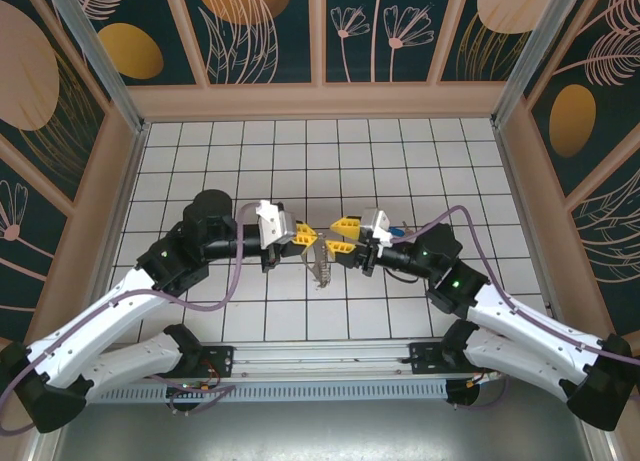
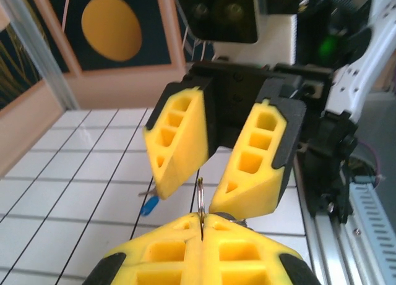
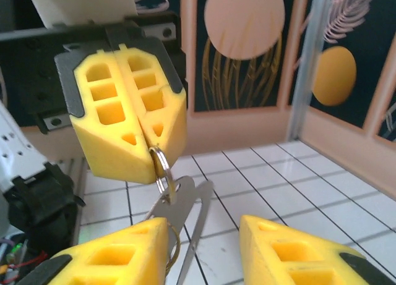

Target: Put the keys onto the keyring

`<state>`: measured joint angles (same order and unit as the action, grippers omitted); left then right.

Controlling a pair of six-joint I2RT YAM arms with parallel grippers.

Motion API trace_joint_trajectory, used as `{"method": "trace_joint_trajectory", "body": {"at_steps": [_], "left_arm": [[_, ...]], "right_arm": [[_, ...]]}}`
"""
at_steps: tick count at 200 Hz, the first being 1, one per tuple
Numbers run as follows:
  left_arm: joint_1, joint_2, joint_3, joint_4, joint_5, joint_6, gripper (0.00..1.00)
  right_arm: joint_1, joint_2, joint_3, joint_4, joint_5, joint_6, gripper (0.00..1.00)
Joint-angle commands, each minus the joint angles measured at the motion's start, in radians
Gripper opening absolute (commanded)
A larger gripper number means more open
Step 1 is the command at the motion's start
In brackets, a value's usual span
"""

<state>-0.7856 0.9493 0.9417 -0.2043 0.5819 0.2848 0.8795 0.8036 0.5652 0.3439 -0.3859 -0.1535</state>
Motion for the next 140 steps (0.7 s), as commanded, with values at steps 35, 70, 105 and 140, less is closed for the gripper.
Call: {"method": "trace_joint_trajectory", "body": {"at_steps": [35,70,105,140], "left_arm": [[-0.003,0.088,0.113,-0.237,-0.087,0.097,0.00],[-0.004,0.124,0.141,-0.312,-0.083,0.106,0.00],[-0.004,0.124,0.145,-0.334,-0.065,0.106,0.00],[-0.006,0.154,0.177,-0.389,-0.062,0.135,0.00]], "right_arm": [[0.077,-0.012,0.064,-0.189,0.150,-0.102,0.29],[0.102,-0.005,0.067,-0.191,0.165,-0.115,0.26],[0.107,0.020,0.071,-0.186,0.143,-0.118,0.25],[0.107,0.049,0.086,-0.186,0.116,-0.123,0.24]]}}
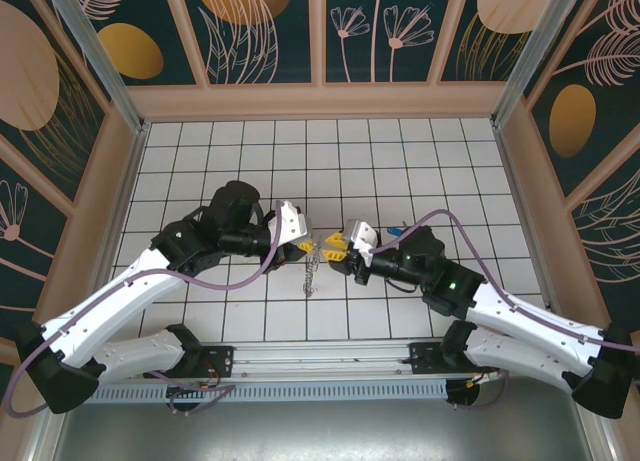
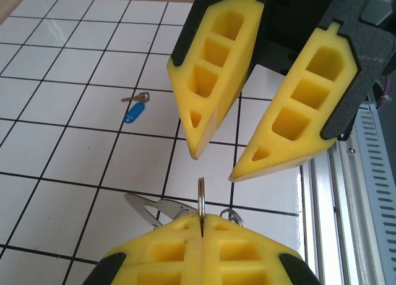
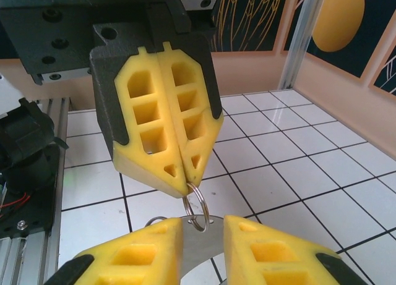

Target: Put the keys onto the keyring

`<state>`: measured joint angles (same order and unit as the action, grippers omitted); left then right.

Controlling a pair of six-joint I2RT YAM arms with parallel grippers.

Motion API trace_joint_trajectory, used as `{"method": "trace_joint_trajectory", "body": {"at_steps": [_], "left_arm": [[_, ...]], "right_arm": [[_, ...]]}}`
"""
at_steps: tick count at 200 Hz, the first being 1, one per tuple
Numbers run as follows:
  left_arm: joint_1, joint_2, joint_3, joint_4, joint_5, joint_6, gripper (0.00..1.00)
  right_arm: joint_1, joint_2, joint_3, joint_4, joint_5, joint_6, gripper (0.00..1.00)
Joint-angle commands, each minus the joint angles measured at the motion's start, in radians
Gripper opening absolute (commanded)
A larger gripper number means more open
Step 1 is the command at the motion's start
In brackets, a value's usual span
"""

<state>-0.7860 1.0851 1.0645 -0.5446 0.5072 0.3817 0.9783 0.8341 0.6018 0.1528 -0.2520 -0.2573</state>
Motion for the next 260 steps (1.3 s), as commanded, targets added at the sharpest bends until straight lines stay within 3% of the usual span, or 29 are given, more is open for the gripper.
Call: {"method": "trace_joint_trajectory", "body": {"at_steps": [1,118,138,160,185,202,214,260], "left_arm": [[-0.005,0.020,0.055,-0.050,0.012,0.039,0.00],[-0.015,0.047,0.098,-0.122,0.008,0.080,0.00],[-0.015,0.046,0.098,-0.120,0.006,0.083,0.00],[-0.016,0.042,0.094,-0.106,0.005,0.080,0.00],[-0.016,-0.003,0.043,-0.021,-0.014,0.039,0.00],[-0.016,-0.068,-0.021,0.088,-0.025,-0.008,0.24],[-0.016,-0.112,-0.070,0.170,-0.017,-0.044,0.32],[-0.016,-0.209,-0.225,0.437,0.091,-0.168,0.36]], "right_arm": [[0.009,0.018,0.050,0.005,-0.018,-0.020,0.24],[0.011,0.111,0.093,-0.018,-0.012,-0.034,0.28],[0.010,0.115,0.098,-0.019,-0.016,-0.038,0.18],[0.010,0.113,0.101,-0.020,-0.028,-0.040,0.00],[0.009,0.085,0.087,-0.004,-0.042,-0.041,0.00],[0.004,0.047,0.068,0.022,-0.066,-0.032,0.00],[-0.006,0.025,0.058,0.043,-0.099,-0.012,0.00],[-0.083,-0.052,-0.065,0.348,-0.271,0.181,0.00]]}}
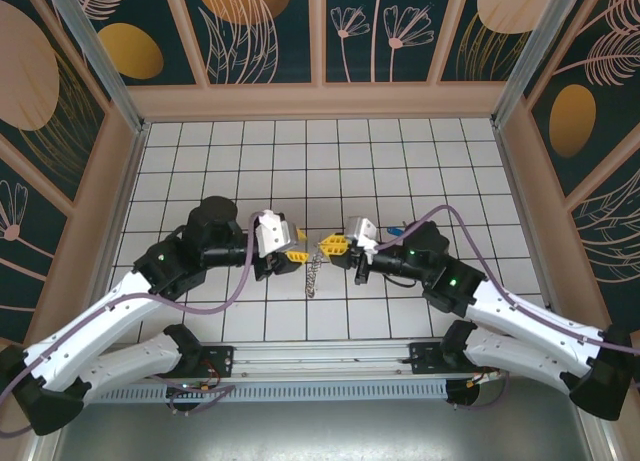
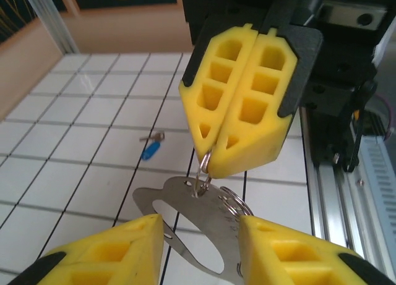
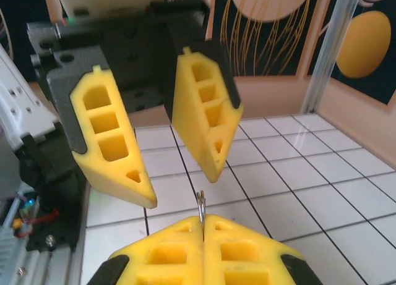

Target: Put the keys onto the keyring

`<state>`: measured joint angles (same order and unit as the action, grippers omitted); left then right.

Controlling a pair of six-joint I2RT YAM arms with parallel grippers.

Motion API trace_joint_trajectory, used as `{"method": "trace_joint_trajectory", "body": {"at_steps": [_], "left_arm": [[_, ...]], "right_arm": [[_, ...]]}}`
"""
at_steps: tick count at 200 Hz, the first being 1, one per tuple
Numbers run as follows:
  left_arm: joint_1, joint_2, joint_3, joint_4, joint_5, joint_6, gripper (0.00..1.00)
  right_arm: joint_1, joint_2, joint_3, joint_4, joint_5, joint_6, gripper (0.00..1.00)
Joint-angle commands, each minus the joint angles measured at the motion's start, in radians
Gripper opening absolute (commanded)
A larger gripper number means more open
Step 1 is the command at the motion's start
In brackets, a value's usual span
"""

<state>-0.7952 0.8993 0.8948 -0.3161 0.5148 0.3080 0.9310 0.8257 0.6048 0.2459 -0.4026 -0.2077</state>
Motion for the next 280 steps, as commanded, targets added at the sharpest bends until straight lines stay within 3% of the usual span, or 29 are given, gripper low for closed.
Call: {"method": "trace_joint_trajectory", "body": {"at_steps": [1,37,97,193,258,267,280], "left_arm": [[-0.007,-0.024,-0.058,0.214,0.087,-0.097,0.36],[-0.006,-0.046,-0.104,0.351,0.167,-0.162,0.32],[-0.007,-0.038,-0.146,0.507,0.238,-0.230,0.30],[-0.007,0.034,-0.141,0.601,0.301,-0.260,0.31],[-0.008,0.063,-0.130,0.602,0.321,-0.257,0.25],[-0.009,0.064,-0.131,0.604,0.322,-0.258,0.22],[-0.009,0.067,-0.131,0.609,0.325,-0.258,0.09]], "right_arm": [[-0.038,-0.045,-0.072,0.263,-0.124,0.138,0.00],[-0.083,-0.053,-0.181,0.575,-0.218,0.299,0.00],[-0.085,-0.012,-0.263,0.824,-0.238,0.384,0.00],[-0.087,0.045,-0.284,0.929,-0.226,0.412,0.00],[-0.090,0.073,-0.286,0.960,-0.222,0.421,0.00],[-0.090,0.074,-0.284,0.961,-0.225,0.422,0.00],[-0.090,0.075,-0.284,0.963,-0.225,0.422,0.00]]}}
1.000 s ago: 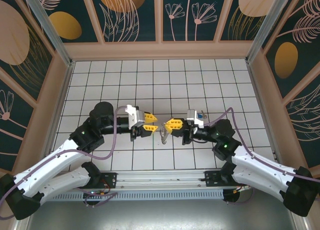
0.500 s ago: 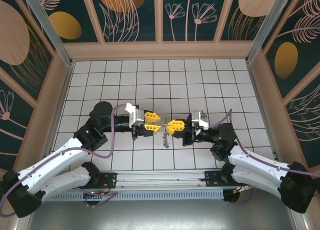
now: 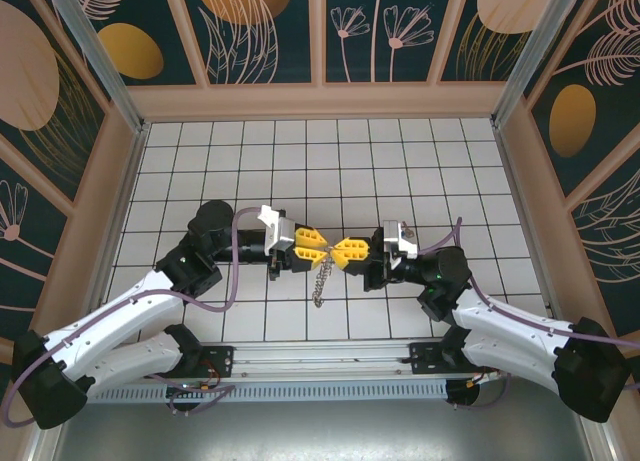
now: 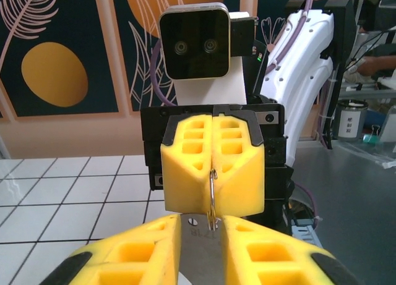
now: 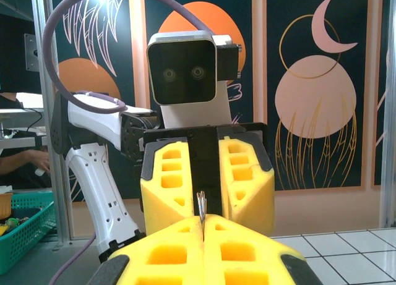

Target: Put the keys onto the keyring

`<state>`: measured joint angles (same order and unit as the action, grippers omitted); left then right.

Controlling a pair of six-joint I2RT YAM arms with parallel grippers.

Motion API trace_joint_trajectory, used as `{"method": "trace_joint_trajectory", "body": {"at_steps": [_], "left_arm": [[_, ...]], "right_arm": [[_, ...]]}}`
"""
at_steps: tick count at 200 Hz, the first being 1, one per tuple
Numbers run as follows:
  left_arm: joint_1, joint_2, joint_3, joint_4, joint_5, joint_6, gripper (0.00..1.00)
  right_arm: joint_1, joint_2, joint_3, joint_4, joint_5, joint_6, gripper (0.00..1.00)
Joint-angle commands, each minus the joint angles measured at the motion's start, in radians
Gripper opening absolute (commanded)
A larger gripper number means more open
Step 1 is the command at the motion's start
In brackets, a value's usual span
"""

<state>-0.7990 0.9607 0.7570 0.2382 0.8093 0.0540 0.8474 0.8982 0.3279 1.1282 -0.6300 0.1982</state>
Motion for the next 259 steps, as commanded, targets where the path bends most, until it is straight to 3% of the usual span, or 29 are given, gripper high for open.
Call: {"method": "trace_joint_trajectory", "body": {"at_steps": [1,19,64,92,136,182,259], "left_arm": [[-0.006,0.006,0.007,0.054,0.031,-0.004,0.08],[-0.006,0.003,0.004,0.058,0.024,-0.003,0.00],[-0.006,-0.008,0.030,0.003,0.004,0.034,0.00],[-0.006,-0.005,0.091,-0.178,-0.045,0.129,0.00],[-0.006,0.038,0.210,-0.499,-0.128,0.275,0.00],[-0.006,0.080,0.302,-0.675,-0.181,0.331,0.00],[-0.006,0.116,0.337,-0.744,-0.207,0.363,0.00]], "right_arm": [[-0.006,0.002,-0.007,0.081,0.003,0.017,0.00],[-0.007,0.002,-0.009,0.078,0.005,0.016,0.00],[0.028,-0.015,0.009,-0.096,0.094,-0.084,0.02],[0.044,-0.081,0.035,-0.308,0.186,-0.179,0.20],[0.047,-0.178,0.087,-0.603,0.271,-0.300,0.21],[0.060,-0.190,0.107,-0.689,0.274,-0.338,0.21],[0.094,-0.171,0.140,-0.682,0.237,-0.382,0.17]]}}
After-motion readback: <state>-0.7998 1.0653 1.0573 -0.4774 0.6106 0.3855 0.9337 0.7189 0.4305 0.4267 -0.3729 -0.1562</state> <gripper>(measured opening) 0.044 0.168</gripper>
